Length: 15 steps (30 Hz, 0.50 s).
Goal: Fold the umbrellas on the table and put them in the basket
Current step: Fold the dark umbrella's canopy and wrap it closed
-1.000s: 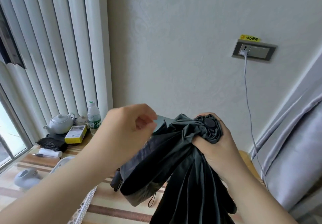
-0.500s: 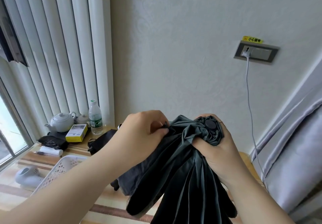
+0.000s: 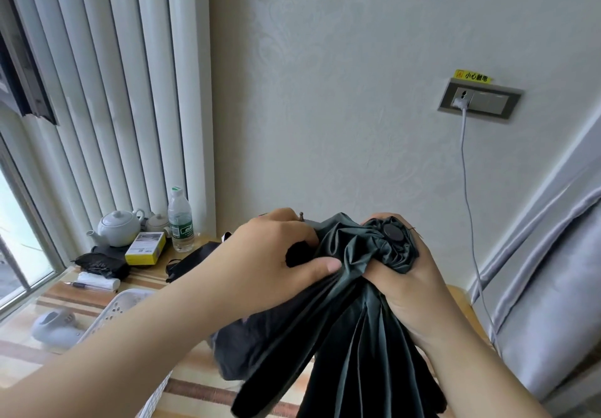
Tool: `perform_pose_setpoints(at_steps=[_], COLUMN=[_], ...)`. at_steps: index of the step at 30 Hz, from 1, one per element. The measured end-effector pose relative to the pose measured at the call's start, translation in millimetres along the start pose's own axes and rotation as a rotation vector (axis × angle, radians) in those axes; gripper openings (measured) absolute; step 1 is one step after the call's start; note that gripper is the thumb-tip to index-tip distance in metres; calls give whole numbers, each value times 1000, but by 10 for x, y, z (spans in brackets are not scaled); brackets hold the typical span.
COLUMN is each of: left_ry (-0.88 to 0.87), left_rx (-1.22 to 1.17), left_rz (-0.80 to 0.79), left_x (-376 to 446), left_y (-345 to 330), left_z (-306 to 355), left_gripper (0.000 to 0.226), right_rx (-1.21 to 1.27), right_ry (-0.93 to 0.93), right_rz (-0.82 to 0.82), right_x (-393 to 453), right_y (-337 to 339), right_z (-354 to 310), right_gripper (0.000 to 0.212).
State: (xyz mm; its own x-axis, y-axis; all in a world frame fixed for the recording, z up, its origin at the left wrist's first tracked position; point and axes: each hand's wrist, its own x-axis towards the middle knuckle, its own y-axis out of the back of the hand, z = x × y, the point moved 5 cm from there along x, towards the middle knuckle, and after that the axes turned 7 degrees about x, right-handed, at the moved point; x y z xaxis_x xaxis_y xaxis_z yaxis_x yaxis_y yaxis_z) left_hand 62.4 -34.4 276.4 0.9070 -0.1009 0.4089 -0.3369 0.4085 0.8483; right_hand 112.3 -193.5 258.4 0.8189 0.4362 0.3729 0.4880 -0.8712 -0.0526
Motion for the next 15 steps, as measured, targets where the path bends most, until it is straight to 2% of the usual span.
perform_pose_setpoints(at_steps=[2,5,6,11,15], left_ry=[-23,-32,-43,-64,-50], left_rx=[43,-37,-72,-131,-55], left_rz=[-14,30,32,-2,-8], left_x=[-8,-3,2,28,18], left_y=[-22,-2,3,12,47], left_z=[34,19,11,-107,-68], left_gripper=[62,32,28,27,27], right_rx=[-8,12,20,85,107], right_ry=[15,2,1,-18,-50], right_rz=[-9,-3,1,14,4], right_x=[0,-1,1,18,2], right_y=[-11,21,39,110,55], right_z=[-13,4,3,18,62], right_gripper=[23,20,19,20,37])
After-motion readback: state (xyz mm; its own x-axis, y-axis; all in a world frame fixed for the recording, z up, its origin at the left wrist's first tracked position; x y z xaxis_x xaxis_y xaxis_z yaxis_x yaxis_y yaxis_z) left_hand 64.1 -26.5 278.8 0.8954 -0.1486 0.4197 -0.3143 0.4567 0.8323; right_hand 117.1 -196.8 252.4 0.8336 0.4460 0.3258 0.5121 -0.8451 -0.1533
